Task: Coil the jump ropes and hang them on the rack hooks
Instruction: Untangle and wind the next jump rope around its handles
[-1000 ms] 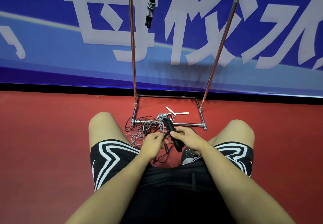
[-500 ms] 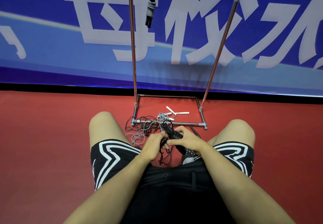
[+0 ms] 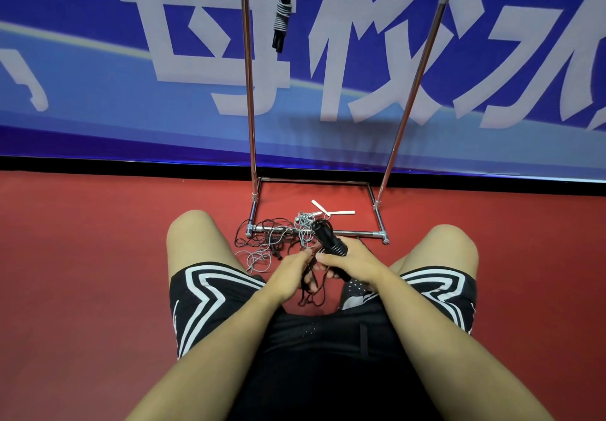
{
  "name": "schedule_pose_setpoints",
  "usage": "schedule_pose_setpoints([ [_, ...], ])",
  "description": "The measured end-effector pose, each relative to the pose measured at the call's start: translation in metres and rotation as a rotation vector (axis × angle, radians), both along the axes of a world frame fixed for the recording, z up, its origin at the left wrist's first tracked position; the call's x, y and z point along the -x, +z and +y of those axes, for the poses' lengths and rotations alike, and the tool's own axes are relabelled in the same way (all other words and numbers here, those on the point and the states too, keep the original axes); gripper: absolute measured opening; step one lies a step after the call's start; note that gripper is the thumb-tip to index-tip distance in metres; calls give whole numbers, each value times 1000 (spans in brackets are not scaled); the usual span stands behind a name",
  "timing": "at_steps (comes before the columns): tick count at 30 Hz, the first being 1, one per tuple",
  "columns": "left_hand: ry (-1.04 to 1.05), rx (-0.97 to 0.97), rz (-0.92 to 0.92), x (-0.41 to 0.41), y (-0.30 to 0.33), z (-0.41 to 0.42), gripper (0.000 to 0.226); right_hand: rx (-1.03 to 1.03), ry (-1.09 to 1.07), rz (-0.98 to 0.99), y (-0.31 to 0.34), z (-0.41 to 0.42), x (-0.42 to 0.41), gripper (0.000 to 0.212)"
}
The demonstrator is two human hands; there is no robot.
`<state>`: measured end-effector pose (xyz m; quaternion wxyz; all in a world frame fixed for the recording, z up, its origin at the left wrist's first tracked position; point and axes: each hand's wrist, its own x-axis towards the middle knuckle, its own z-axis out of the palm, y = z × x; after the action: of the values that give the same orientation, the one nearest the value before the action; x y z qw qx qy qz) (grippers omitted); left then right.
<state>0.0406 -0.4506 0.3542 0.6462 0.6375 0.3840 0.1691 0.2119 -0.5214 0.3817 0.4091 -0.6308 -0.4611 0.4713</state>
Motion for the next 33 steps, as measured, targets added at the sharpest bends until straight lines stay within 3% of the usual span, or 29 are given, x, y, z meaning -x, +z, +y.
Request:
schedule_pose_setpoints([
  [5,100,-99,-53,1,-1,0,27,6,-87,124,-2,3,-2,37],
  [10,182,-160,-42,1,-5,4,17,80,-140,299,-4,6,1,65],
  [13,203,-85,-100,1,-6,5,16,109,-163,383,-1,8,-1,59],
  [17,208,-142,-56,1,-3,3,19,131,-198,404,-4,8,0,46],
  [21,206,-181,-34,3,0,3,34,140,-116,275,-9,7,-1,46],
  [24,201,-174,-8,3,2,2,46,136,-25,28,-5,3,-1,38],
  [28,188,-194,1,4,-1,2,46,89,-43,-118,-5,4,-1,28],
  [33,119,-250,19,4,-1,1,46,61,-91,-145,-6,6,-3,49],
])
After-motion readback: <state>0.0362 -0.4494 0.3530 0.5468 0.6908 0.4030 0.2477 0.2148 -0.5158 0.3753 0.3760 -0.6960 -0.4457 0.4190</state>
